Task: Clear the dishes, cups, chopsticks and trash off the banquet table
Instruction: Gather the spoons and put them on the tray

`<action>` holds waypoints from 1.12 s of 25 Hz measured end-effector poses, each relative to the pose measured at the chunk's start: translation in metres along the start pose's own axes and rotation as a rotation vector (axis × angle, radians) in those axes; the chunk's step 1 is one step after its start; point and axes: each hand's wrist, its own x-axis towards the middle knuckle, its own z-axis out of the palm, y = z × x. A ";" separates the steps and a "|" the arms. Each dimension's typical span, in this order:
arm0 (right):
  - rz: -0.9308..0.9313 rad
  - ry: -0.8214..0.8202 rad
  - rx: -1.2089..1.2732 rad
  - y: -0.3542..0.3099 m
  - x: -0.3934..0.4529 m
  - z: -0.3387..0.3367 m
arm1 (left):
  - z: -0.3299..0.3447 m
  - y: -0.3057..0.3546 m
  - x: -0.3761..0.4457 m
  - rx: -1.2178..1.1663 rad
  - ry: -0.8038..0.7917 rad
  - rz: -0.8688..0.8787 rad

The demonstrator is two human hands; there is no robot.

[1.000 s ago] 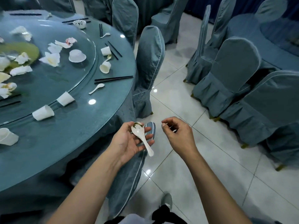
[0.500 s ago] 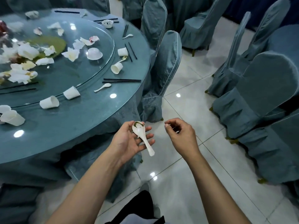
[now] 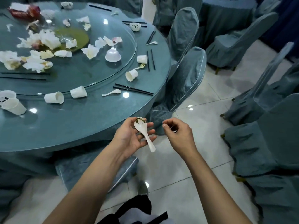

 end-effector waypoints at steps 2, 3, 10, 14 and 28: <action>-0.028 -0.018 -0.001 -0.005 0.026 0.003 | 0.008 0.015 0.012 -0.023 0.011 0.018; -0.037 -0.028 0.007 -0.008 0.039 0.005 | 0.012 0.023 0.018 -0.031 0.018 0.029; -0.071 -0.146 0.009 -0.021 0.109 0.027 | 0.015 0.059 0.046 -0.131 0.083 0.078; -0.086 -0.231 -0.020 -0.027 0.146 0.048 | 0.014 0.079 0.066 -0.174 0.143 0.109; -0.192 -0.634 -0.087 -0.019 0.311 0.103 | 0.034 0.119 0.159 -0.424 0.382 0.294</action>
